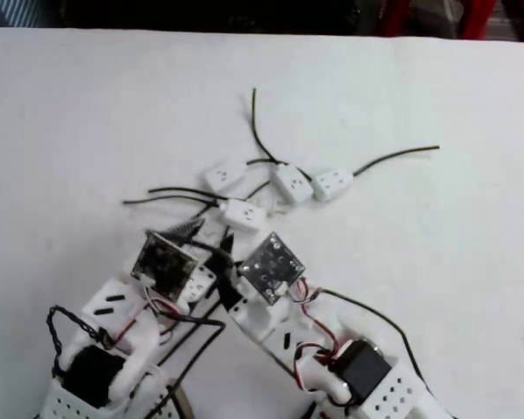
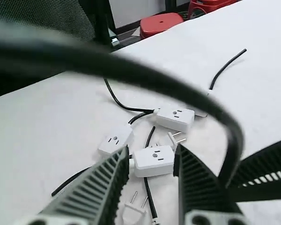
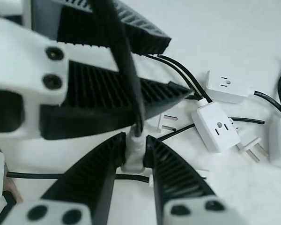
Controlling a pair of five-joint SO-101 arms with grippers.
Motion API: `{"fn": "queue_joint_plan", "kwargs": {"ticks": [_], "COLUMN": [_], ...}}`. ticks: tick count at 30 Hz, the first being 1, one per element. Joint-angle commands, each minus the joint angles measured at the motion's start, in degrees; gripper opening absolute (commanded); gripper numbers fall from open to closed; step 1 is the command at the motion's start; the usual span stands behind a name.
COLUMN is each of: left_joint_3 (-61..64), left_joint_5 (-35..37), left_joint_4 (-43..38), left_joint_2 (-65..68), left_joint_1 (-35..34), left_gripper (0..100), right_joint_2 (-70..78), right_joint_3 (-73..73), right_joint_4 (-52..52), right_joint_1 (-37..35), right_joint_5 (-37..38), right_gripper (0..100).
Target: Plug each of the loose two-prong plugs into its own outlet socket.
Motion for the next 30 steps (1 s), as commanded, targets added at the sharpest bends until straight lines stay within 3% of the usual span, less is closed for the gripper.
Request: {"fn": "queue_joint_plan", "kwargs": {"ticks": [1, 6, 12, 16, 23, 30], "left_joint_3": [-2.99, -3.08, -2.73, -1.58, 5.1, 10.99], "left_joint_5": [0.26, 0.26, 0.35, 0.35, 0.0, -6.42], "left_joint_4": [0.79, 0.62, 0.79, 0.62, 0.35, 0.35], "left_joint_2": [-0.75, -0.75, -0.66, -0.57, -0.57, -0.57], "left_joint_1": [2.33, -0.66, -13.67, -22.2, -23.34, -23.34], "left_gripper": [17, 17, 17, 17, 17, 17], "right_joint_2": [-0.92, -0.92, -0.75, 0.75, 16.92, 27.65], "right_joint_3": [-2.55, -2.55, -2.55, -2.64, -7.03, -7.21], "right_joint_4": [-1.1, -1.01, -1.01, -1.27, -6.29, -12.18], "right_joint_1": [-0.04, 1.8, 10.86, 12.53, 12.62, 14.02], "right_joint_5": [0.09, 0.09, 0.53, 0.53, 0.26, 0.09], "right_gripper": [1.7, 1.7, 1.7, 1.7, 1.7, 1.7]}}
